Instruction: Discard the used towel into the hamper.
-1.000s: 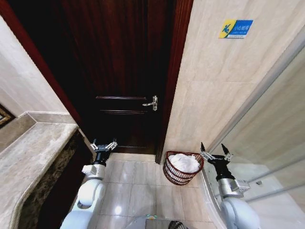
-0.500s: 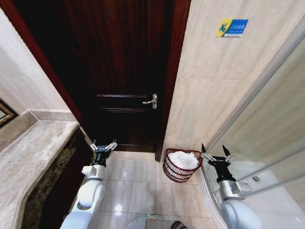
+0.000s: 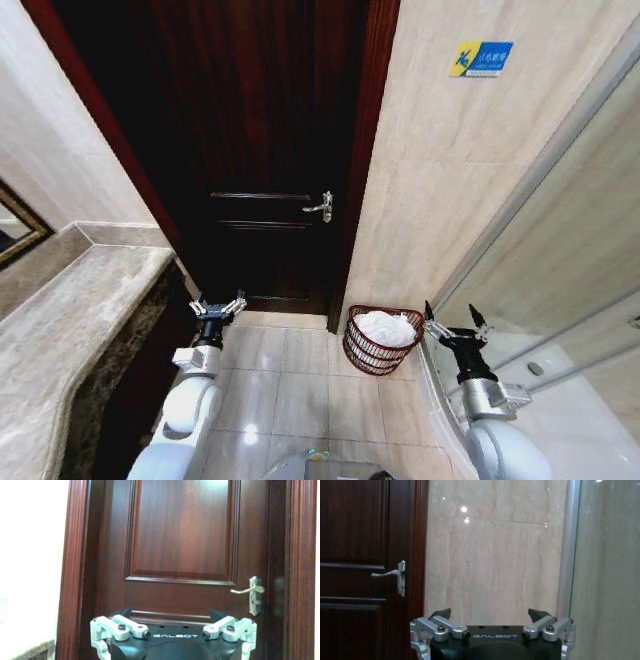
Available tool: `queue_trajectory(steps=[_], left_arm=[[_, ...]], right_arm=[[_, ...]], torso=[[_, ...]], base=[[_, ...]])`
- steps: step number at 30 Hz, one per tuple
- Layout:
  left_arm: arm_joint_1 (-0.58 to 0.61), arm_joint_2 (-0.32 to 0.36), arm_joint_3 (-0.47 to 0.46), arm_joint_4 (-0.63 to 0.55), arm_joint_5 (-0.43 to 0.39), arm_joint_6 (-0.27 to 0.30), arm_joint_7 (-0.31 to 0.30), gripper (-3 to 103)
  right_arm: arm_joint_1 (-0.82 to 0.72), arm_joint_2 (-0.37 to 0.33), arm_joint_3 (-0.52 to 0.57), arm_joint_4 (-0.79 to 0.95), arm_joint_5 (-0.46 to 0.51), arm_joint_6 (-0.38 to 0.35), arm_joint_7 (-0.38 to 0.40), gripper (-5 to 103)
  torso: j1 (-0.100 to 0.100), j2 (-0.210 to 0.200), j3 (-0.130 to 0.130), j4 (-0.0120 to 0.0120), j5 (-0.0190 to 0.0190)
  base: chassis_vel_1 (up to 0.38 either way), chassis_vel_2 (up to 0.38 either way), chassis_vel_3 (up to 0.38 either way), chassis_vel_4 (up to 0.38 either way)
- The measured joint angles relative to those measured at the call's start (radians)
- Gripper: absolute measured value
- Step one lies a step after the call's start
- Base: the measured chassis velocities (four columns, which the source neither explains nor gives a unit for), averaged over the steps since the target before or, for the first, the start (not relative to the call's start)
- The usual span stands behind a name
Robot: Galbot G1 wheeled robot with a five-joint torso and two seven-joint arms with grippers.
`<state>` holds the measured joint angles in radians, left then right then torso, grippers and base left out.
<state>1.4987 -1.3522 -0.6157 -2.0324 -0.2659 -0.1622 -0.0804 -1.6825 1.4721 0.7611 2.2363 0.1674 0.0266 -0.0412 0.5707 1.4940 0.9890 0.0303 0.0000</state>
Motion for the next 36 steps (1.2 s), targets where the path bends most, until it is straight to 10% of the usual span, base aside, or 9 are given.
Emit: queue_trajectory(steps=[36], left_arm=[[0.0,-0.006,-0.002,-0.007,-0.001,0.003,-0.006,100]], right_arm=[[-0.027,-0.003,0.007,-0.036,0.004,0.042,-0.015,100]], torso=[[-0.001,-0.001,-0.001,0.0002,-0.0001]], base=[[0.07,-0.07,-0.073,0.069]])
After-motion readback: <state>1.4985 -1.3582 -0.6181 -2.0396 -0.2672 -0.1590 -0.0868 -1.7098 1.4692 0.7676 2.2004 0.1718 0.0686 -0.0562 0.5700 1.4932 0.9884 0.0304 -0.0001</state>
